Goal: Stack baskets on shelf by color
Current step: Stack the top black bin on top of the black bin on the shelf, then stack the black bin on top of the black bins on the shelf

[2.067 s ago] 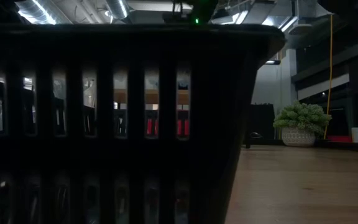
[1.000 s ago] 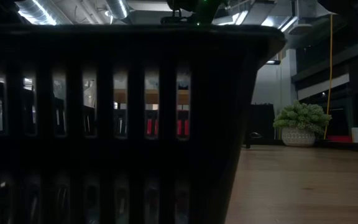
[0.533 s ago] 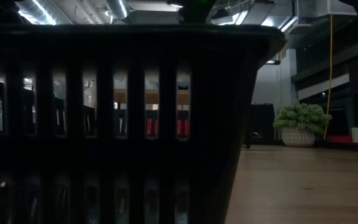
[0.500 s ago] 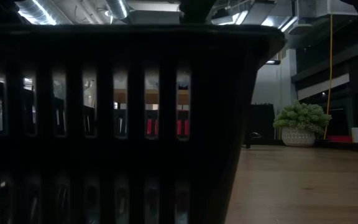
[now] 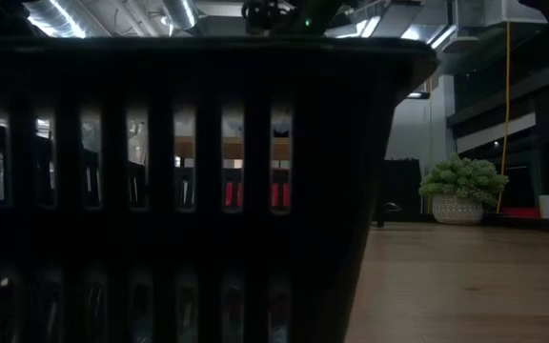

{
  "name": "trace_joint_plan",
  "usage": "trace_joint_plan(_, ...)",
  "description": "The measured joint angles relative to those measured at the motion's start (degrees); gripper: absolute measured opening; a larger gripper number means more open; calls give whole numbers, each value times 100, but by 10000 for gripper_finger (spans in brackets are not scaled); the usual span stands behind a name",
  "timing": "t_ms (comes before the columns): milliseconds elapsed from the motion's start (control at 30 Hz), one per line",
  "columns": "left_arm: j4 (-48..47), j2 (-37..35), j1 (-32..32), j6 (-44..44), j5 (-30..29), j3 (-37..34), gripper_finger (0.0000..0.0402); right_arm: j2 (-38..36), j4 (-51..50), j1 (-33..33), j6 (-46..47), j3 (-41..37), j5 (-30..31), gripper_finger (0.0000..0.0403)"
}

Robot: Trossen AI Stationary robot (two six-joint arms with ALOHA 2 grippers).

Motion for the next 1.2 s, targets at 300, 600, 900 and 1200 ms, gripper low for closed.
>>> trace_joint_plan(300, 17, -1, 1, 2, 1, 0, 0, 0, 90, -230, 134, -80, 570, 108)
trace_joint_plan(600, 17, 1, 2, 4, 1, 0, 0, 2, 398, -209, 159, -56, 246, 108)
trace_joint_plan(900, 15, 0, 1, 2, 1, 0, 0, -9, 938, -195, 276, -53, 582, 108)
trace_joint_plan(1200, 11, -1, 2, 4, 1, 0, 0, -129, 1220, -192, 266, -45, 2239, 108)
